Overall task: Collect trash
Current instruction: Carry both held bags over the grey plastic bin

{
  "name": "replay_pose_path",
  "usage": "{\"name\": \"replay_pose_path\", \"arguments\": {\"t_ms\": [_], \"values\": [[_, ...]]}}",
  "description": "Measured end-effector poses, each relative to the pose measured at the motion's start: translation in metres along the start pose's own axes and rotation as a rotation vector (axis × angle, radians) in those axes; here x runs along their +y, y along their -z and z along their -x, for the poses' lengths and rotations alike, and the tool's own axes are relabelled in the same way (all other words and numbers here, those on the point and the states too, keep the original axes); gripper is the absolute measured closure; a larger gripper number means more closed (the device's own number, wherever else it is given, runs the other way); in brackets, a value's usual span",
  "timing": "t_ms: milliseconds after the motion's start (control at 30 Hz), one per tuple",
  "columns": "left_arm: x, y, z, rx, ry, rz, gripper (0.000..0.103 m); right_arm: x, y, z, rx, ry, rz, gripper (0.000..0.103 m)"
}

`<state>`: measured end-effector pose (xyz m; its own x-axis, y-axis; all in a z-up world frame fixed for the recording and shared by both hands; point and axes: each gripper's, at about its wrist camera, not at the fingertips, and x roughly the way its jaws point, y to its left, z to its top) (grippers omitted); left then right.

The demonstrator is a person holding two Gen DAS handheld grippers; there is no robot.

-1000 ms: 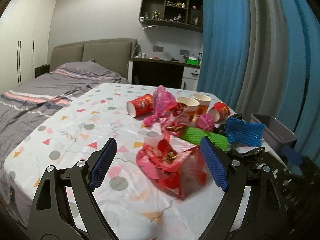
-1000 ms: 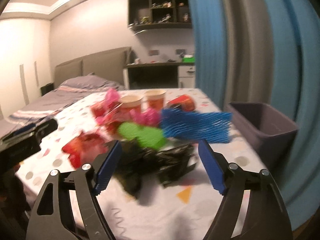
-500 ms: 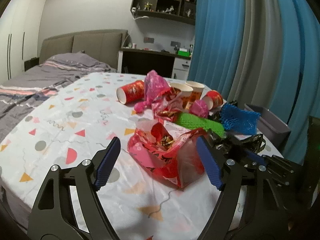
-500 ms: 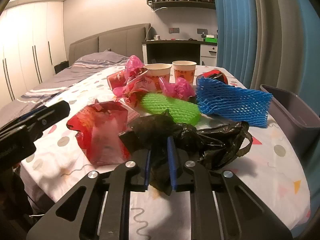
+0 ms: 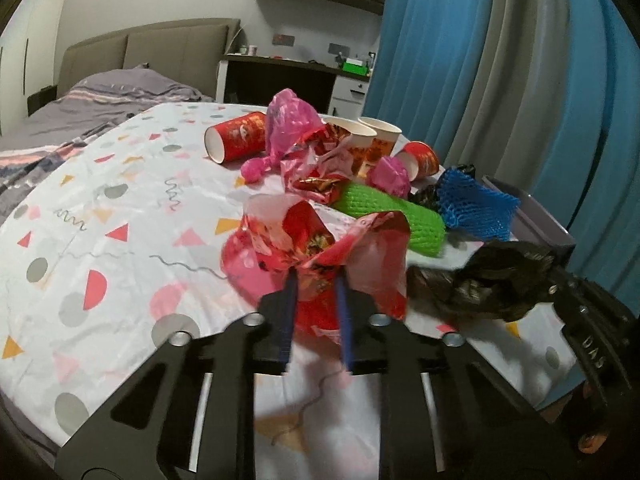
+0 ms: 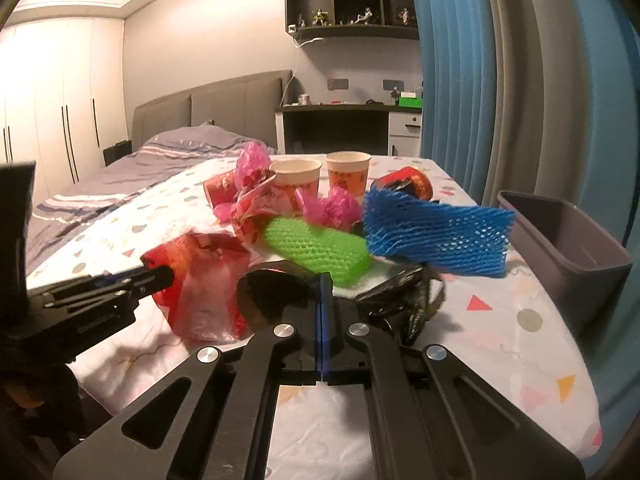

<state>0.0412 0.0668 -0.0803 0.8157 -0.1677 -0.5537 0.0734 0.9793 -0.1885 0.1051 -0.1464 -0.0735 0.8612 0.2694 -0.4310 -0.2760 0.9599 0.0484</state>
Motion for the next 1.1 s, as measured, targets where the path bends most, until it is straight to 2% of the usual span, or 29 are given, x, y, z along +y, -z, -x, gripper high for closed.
{"name": "replay_pose_path", "arguments": {"t_ms": [33, 100, 567, 867, 1100], "values": [[0.0, 0.0, 0.0, -0.002, 0.002, -0.002, 0.099, -0.001, -0.001, 0.001, -0.004, 0.0, -0.003, 0.102], [-0.001, -0.001, 0.002, -0.01, -0.001, -0.003, 0.103, -0.004, -0.003, 0.004, -0.013, -0.001, -0.008, 0.102], [-0.015, -0.034, 0.039, -0.146, 0.025, -0.022, 0.103, -0.027, -0.03, 0.033, -0.111, 0.033, -0.05, 0.102], [-0.048, -0.054, 0.041, -0.178, 0.099, -0.078, 0.103, -0.052, -0.044, 0.047, -0.169, 0.093, -0.076, 0.103], [-0.097, -0.079, 0.036, -0.225, 0.182, -0.148, 0.103, -0.078, -0.055, 0.056, -0.225, 0.166, -0.09, 0.102]]}}
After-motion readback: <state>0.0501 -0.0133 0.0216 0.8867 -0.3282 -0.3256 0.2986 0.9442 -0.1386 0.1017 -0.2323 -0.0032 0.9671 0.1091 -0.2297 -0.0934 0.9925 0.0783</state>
